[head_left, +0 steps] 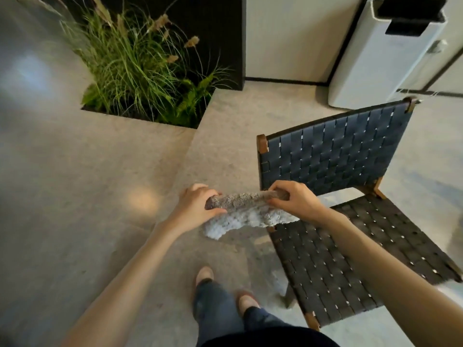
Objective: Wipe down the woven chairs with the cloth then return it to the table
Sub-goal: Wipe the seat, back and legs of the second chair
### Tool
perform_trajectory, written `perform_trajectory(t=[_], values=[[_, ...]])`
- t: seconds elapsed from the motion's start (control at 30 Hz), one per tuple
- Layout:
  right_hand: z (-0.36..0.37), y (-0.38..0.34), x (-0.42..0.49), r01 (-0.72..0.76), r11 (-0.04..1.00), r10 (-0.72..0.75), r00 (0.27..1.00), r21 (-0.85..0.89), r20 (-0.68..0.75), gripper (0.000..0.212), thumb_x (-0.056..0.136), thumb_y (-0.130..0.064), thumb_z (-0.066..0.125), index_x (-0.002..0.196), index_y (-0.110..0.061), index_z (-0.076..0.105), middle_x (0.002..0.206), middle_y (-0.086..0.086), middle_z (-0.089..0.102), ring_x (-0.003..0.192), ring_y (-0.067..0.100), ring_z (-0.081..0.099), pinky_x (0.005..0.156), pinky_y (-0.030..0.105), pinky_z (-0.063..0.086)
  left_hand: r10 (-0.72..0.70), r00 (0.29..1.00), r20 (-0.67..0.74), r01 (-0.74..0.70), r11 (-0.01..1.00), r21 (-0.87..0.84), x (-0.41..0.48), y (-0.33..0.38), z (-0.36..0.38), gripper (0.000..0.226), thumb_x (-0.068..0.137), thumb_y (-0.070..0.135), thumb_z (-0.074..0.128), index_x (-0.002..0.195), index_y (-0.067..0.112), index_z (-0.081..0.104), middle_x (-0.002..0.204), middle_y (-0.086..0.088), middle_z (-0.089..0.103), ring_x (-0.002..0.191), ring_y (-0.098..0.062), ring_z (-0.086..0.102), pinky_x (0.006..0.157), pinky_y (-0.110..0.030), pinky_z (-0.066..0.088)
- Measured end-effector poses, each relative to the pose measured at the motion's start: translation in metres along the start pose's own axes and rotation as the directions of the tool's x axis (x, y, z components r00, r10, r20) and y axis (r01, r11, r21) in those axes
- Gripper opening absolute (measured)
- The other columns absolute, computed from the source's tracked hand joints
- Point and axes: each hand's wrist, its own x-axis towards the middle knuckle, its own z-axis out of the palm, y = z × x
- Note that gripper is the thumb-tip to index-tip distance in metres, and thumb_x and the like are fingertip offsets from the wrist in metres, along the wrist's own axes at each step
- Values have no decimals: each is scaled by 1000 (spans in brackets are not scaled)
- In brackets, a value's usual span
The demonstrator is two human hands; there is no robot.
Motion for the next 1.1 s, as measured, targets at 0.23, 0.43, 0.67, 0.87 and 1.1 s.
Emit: perform_trajectory(t=[0.23,0.43,0.67,0.87,1.1], values=[[-5,-14,51,-349,928,367,918,132,-149,13,92,-30,61,93,-17,58,84,0,64,78,18,63,70,33,55,72,986,154,-36,974,-226,105,-32,-34,31,88,45,61,96,15,59,62,4,47,57,-12,45,52,-24,29],[0,-58,91,-458,675,637,757,579,-144,34,94,-47,50,108,-16,55,99,3,59,89,17,58,76,29,50,-2,919,394,253,769,-587,189,-27,-53,36,89,37,62,112,9,66,101,-2,69,88,-11,64,77,-21,50],[2,-69,122,-213,432,775,585,877,-240,32,95,-43,52,115,-18,42,112,7,54,91,11,57,70,23,50,252,673,695,547,463,-697,240,22,-44,21,100,27,45,99,19,64,82,1,70,71,-8,68,61,-23,56],[-8,-30,133,-69,459,821,414,886,-393,40,92,-19,62,121,-24,34,109,-3,52,94,4,56,60,9,49,421,459,782,636,459,-620,293,53,-23,40,103,38,27,126,18,52,122,-7,63,106,-23,65,83,-34,57],[-34,31,147,-90,499,861,165,862,-481,39,94,-13,58,121,-27,35,113,-4,53,93,1,57,71,15,52,261,700,665,199,823,-532,369,78,8,29,102,25,39,126,17,53,122,-1,64,98,-14,64,78,-23,54]])
